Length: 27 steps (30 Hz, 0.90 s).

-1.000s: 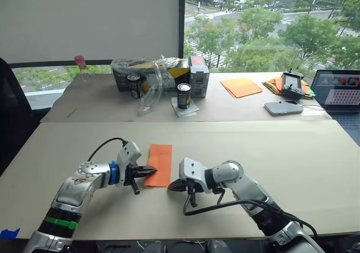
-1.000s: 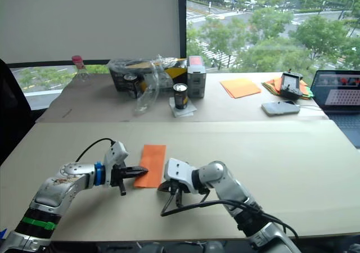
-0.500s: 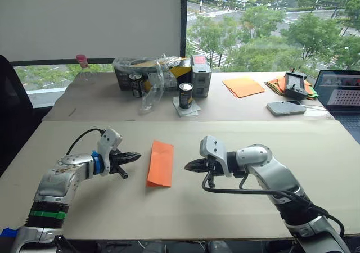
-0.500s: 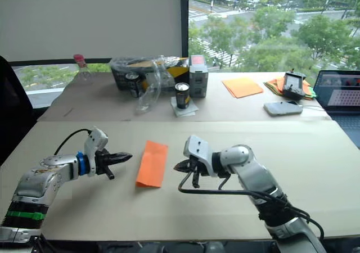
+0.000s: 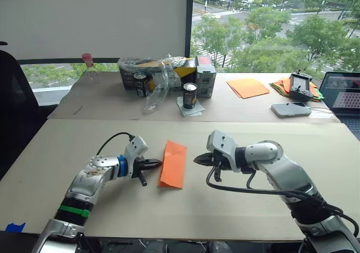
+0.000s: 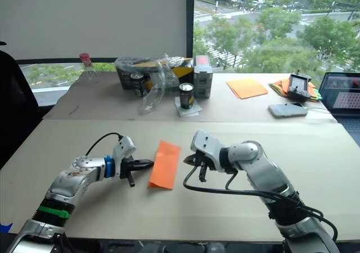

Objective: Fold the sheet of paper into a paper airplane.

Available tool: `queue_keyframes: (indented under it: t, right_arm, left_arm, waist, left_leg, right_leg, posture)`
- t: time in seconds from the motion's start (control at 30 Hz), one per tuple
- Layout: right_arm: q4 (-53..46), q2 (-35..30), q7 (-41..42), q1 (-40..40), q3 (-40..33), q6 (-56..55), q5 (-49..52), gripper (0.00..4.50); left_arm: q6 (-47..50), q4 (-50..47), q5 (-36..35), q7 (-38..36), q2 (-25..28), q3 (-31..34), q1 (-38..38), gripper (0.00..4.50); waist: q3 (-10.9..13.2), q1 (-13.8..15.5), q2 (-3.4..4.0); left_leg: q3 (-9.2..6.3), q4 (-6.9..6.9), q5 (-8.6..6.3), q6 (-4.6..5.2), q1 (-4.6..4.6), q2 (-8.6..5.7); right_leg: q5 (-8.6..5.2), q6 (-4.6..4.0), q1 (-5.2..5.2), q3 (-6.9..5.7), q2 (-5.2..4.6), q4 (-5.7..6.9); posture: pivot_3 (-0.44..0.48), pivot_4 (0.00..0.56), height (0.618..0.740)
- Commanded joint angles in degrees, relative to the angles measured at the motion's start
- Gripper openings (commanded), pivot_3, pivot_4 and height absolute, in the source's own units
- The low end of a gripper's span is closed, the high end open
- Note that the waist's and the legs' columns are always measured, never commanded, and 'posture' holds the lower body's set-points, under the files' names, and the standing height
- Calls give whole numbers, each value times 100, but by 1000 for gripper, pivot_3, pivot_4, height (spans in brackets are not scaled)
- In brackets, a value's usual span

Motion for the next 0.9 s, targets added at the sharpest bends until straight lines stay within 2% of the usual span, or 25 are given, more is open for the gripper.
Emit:
queue_keyframes:
  t: [0.03,0.47,0.57,0.73,0.9]
  right_arm:
    - [-194,-181,-186,-81,-231,142,-50,0]
    - [-235,-539,-388,-101,-290,448,1,0]
    - [-331,-526,-369,-122,-323,534,91,0]
    - [-607,-544,-370,-33,-435,694,278,0]
    - [-835,-551,-459,-1,-434,884,388,0]
  left_arm:
    - [111,-106,-8,-78,-196,-208,-132,28]
    - [695,-847,-226,-37,-213,-233,180,28]
    - [722,-820,-314,17,-174,18,128,28]
    - [965,-991,-870,-121,-144,503,219,28]
    - [867,-943,-690,105,-394,185,135,28]
  waist:
    - [0,-8,-1]
    - [2,-46,-3]
    - [3,-44,-4]
    - [4,-52,-4]
    - [5,-11,-4]
  left_leg:
    - [0,0,0,0,-1,0]
    - [0,-5,-1,2,-2,3]
    - [0,-5,-2,3,-2,3]
    - [0,-6,-2,3,-2,5]
    - [-1,-3,-4,6,-2,3]
  right_leg:
    - [0,0,0,0,0,-1]
    - [0,0,2,0,2,-14]
    - [0,0,6,-1,2,-22]
    - [0,0,4,-1,3,-23]
    - [1,1,14,-3,2,-31]
  posture:
    - [0,150,670]
    - [0,150,670]
    - [0,150,670]
    - [0,150,670]
    - [0,150,670]
